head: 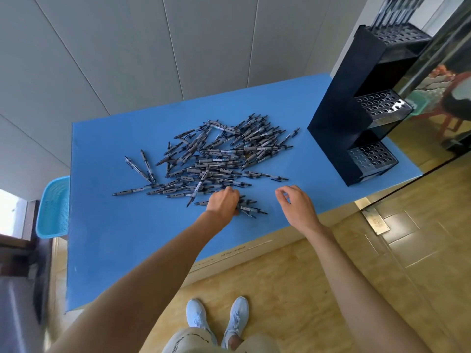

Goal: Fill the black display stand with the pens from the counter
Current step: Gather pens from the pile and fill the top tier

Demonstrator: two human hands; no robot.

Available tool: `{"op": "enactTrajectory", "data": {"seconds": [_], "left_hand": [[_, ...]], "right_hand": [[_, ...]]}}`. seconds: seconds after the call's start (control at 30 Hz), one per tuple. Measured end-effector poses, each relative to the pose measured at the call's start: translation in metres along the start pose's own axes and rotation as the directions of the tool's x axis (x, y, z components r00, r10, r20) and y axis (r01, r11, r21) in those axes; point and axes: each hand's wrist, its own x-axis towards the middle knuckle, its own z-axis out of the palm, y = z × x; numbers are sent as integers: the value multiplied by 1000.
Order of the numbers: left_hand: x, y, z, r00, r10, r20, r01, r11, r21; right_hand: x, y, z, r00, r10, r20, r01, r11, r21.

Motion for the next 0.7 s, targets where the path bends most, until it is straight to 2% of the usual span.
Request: {"op": "enactTrajectory", "data": {"seconds": [0.17,0.3,0.4,0.5,0.53,0.57,0.63,0.67,0.7], "left_hand": [[-14,-7,4,1000,30,8,-29,999,-44],[-33,-20,15,998,36,-53,-37,999,-17],[-53,-34,19,982,-125,-143,98,979,-181],[-75,-53,24,904,-300,-304,209,932,-297],[-82,-62,25,858,-383,-341,230,882,-411],[-89,-69,23,804,-486,-342,236,789,-567],[-100,-84,18,687,-670,-283,180,534,-826],[-104,-94,14,622,-734,-272,137,444,-885],[-108,-102,9,559,-781,-279,98,397,-913]], "right_hand": [[1,-4,1,1000,-3,-7,3,1000,25],[4,-17,7,1000,-10,0,10,1000,29],[7,-36,17,999,-48,23,47,998,38],[13,-63,29,993,-110,42,109,993,42],[16,-73,34,990,-134,47,132,990,38],[18,-84,39,986,-158,52,156,987,40],[21,-106,50,977,-206,60,202,977,60],[23,-118,56,970,-233,63,229,971,69],[25,-130,62,963,-264,62,259,963,76]]}}
